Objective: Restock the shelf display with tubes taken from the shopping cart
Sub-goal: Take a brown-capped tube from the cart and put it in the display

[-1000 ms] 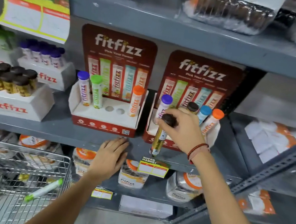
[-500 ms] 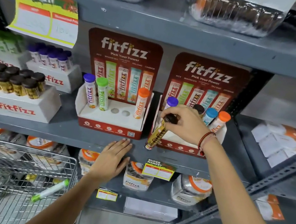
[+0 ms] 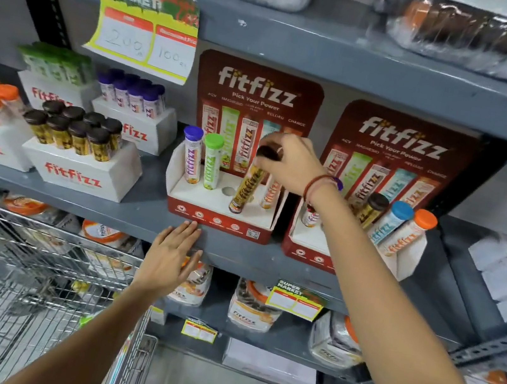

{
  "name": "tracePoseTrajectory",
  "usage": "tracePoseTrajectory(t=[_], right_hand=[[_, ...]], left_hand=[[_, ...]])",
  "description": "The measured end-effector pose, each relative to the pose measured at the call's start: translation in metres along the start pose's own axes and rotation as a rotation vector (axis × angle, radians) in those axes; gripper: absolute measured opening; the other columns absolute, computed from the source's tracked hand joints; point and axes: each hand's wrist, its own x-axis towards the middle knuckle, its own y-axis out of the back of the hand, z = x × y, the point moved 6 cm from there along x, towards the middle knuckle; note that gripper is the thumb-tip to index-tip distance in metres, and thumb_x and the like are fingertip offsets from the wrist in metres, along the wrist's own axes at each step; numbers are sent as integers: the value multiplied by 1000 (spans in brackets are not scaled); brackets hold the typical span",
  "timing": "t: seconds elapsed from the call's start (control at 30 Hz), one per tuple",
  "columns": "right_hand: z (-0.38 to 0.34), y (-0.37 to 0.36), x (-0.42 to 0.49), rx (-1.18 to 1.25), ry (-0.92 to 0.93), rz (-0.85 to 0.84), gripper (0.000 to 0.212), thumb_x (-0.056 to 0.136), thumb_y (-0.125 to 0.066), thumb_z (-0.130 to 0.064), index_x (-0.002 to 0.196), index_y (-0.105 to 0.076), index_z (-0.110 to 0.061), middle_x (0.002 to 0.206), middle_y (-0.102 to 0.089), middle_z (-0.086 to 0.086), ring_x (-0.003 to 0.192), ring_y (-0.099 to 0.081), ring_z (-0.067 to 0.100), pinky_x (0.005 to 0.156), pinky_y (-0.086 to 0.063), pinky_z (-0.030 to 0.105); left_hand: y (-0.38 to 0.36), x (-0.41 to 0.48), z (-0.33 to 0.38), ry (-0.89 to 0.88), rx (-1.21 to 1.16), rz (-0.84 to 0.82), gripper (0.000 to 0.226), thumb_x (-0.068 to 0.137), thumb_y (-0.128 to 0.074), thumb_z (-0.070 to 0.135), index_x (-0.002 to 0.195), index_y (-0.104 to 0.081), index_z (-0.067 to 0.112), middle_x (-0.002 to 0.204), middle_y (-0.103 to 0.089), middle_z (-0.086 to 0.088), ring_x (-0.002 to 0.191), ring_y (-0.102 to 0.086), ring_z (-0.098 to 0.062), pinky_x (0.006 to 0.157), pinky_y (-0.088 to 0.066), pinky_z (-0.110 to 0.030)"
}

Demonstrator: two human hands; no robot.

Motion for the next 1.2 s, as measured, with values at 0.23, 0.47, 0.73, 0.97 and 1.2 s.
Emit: tracePoseTrajectory(t=[0.23, 0.47, 0.73, 0.97, 1.2], right_hand=[[-10, -11, 39, -84, 11, -7, 36, 88, -59, -21, 121, -58, -8, 123, -62, 17, 118, -51, 33, 100, -42, 36], [-13, -22, 59, -145, 30, -42, 38, 86, -63, -24, 121, -60, -10, 125, -61, 12, 118, -52, 31, 98, -42, 33], [-14, -26, 70, -218, 55, -149, 40, 82, -67, -25, 119, -62, -11, 128, -58, 11, 121, -47, 32, 101, -40, 36], [-13, -42, 66, -180, 51, -166, 42, 80, -71, -27, 118, -63, -11, 124, -58, 14, 117, -47, 28, 84, -34, 25], [-12, -45, 59, -163, 72, -113, 45, 81, -70, -26, 122, -58, -8, 123, -61, 15, 117, -52, 29, 89, -39, 26]], left_hand=[[5, 0, -12, 1, 5, -19, 69, 91, -16, 52, 133, -43, 4, 141, -45, -16, 133, -38, -27, 111, -27, -46], [2, 0, -17, -13, 5, -50, 71, 93, -10, 52, 133, -45, 5, 138, -48, -15, 130, -41, -28, 109, -26, -46], [-1, 1, -20, -29, 20, -42, 58, 93, -26, 44, 135, -42, 7, 141, -45, -13, 132, -38, -26, 110, -19, -44], [-2, 0, -21, -33, 17, -20, 56, 93, -29, 42, 136, -41, 8, 142, -44, -10, 134, -36, -24, 110, -17, -42], [2, -1, -17, -56, -6, 24, 49, 93, -43, 33, 134, -43, 6, 140, -46, -13, 132, -38, -27, 110, -23, -44]])
